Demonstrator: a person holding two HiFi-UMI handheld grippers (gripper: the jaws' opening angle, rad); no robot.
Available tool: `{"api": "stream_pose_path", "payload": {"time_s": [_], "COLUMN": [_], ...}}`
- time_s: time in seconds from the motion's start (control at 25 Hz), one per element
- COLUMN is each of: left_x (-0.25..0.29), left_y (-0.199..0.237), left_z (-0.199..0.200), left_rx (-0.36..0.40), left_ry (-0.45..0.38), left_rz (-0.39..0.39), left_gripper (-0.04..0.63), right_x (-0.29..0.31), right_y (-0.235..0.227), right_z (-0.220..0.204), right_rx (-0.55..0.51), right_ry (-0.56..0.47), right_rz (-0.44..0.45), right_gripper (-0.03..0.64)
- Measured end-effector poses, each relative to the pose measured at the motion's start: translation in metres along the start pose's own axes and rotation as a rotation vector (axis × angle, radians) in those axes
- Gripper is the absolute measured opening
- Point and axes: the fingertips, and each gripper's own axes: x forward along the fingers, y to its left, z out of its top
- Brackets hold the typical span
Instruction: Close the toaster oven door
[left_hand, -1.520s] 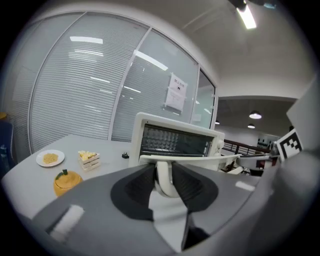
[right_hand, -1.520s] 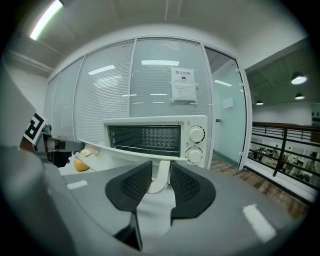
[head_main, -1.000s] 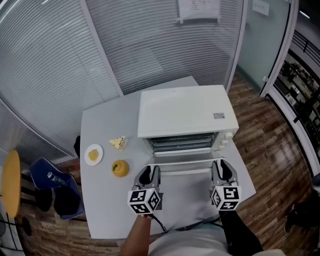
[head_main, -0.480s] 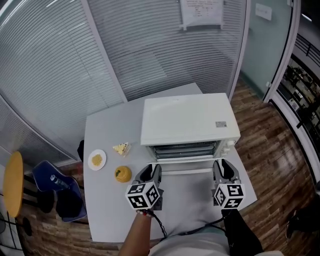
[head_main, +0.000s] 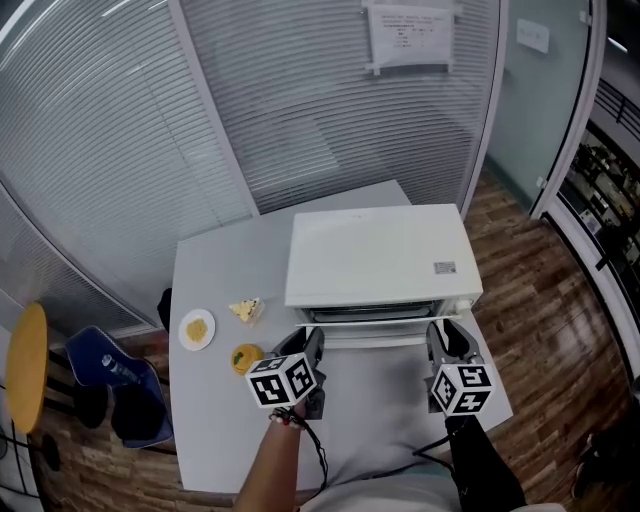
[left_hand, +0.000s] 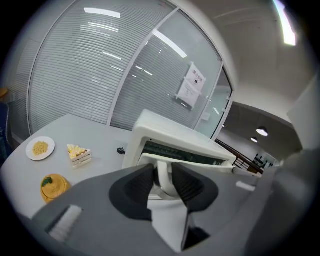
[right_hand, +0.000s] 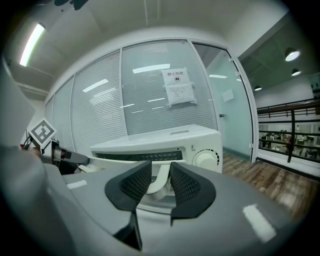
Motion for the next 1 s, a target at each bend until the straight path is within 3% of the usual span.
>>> {"api": "stream_pose_path", "payload": {"time_s": [0.16, 0.44, 0.76, 1.0], "left_x": [0.010, 0.023, 0.026, 0.022], "left_y": [0.001, 0.003, 0.006, 0.005], "left_z": [0.011, 0.026, 0.027, 0.026], "left_rx": [-0.036, -0.113, -0.123, -0.135], "left_ry": [0.020, 0.001, -0.003, -0.019], "left_rz": [0.001, -0.017, -0.025, -0.036], "left_gripper": [0.155, 0.155, 0.155, 0.155], "right_x": [0.013, 0.029, 0.032, 0.027], "right_y": [-0.003, -0.002, -0.001, 0.003], "right_z": [0.008, 0.024, 0.024, 0.023], "right_rx": [0.005, -0.130, -0.126, -0.192], "right_ry": [0.001, -0.019, -0.039, -0.025], "right_rz": [0.004, -0.011, -0.009, -0.013], "right_gripper": [0.101, 0.100, 0.100, 0.100]}}
